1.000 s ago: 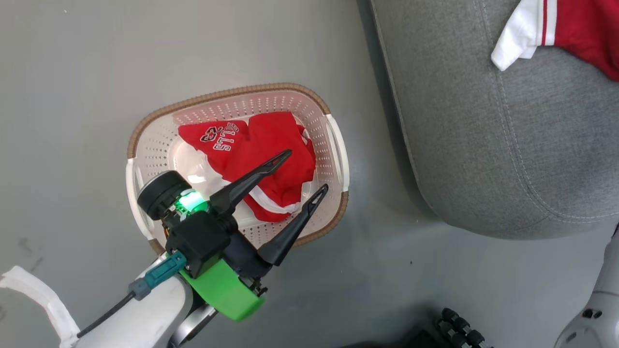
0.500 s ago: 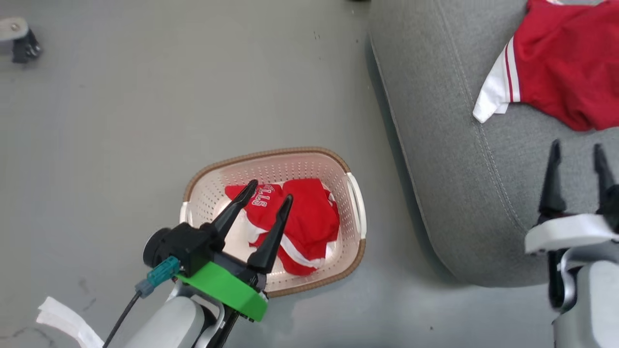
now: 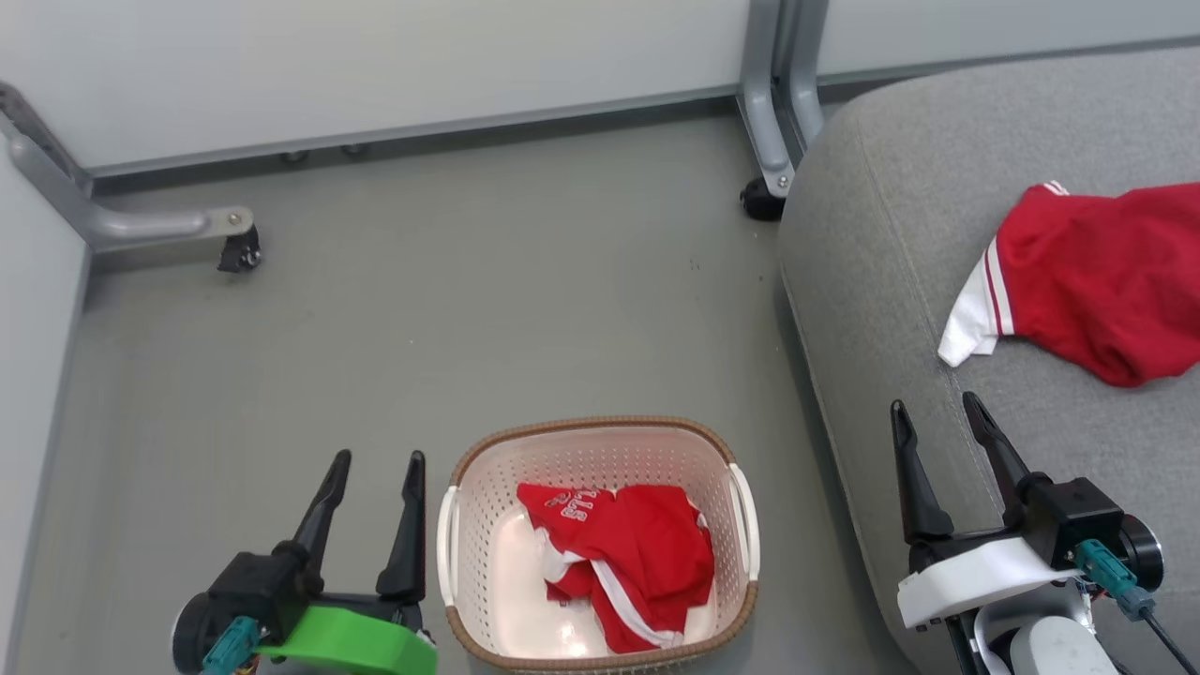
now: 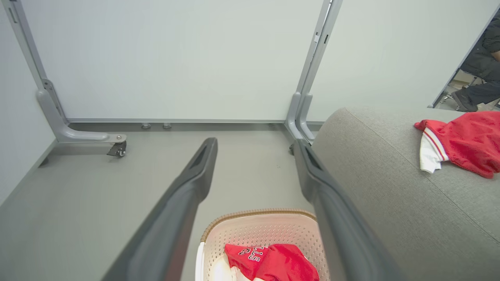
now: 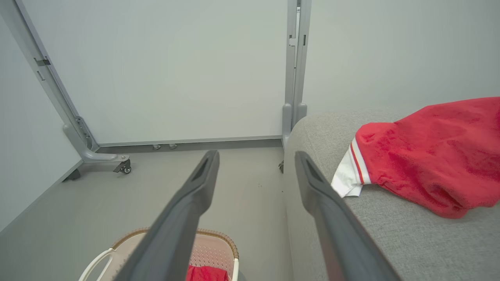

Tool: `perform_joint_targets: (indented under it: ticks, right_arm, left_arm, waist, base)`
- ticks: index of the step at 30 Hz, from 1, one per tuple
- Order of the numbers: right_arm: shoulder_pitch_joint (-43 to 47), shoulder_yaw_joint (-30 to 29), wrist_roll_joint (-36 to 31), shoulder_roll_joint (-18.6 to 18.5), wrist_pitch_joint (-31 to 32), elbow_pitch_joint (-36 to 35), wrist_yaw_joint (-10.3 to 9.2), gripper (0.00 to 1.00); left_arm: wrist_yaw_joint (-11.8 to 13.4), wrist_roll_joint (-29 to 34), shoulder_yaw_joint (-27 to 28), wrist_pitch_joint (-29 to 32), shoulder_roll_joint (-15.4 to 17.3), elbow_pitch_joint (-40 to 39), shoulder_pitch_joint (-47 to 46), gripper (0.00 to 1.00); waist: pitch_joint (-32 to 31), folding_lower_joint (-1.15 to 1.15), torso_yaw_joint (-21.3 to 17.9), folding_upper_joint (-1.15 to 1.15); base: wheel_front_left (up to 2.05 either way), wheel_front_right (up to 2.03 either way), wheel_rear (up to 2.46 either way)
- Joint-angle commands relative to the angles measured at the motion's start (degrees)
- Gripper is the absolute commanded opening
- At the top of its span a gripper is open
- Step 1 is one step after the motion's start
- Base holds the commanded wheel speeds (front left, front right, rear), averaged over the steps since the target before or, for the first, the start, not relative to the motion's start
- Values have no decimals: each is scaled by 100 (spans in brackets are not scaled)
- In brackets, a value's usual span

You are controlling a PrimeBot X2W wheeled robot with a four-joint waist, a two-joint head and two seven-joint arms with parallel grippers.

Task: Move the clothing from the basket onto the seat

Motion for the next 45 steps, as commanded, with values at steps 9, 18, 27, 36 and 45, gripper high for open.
perform_joint_targets:
  ticks: [9, 18, 27, 36, 45]
  right_arm:
    - [578, 193, 314, -17, -3, -526, -10, 100]
    - [1111, 254, 448, -17, -3, -453, -10, 100]
    - [1121, 241, 427, -17, -3, -379, -10, 100]
    - [1195, 258, 379, -16, -3, -397, -10, 100]
    - [1212, 312, 415, -17, -3, -400, -10, 100]
  left_arm:
    - [-412, 967, 1103, -9, -488, -672, 944, 100]
    - [-560, 1335, 1164, -9, -592, -697, 1325, 100]
    - [-574, 1342, 1098, -10, -602, -551, 1336, 100]
    - [-576, 1261, 992, -10, -601, -456, 1369, 100]
    - [-576, 1307, 918, -10, -600, -435, 1383, 100]
  waist:
    - [-895, 1, 519, 0]
    - [-1075, 1, 472, 0]
    - [-1114, 1, 396, 0]
    - [-1184, 1, 347, 0]
    - [-1217, 1, 300, 0]
  base:
    - [0, 0, 0]
    - [0, 0, 0]
    - [0, 0, 0]
    - [0, 0, 0]
    - [0, 0, 0]
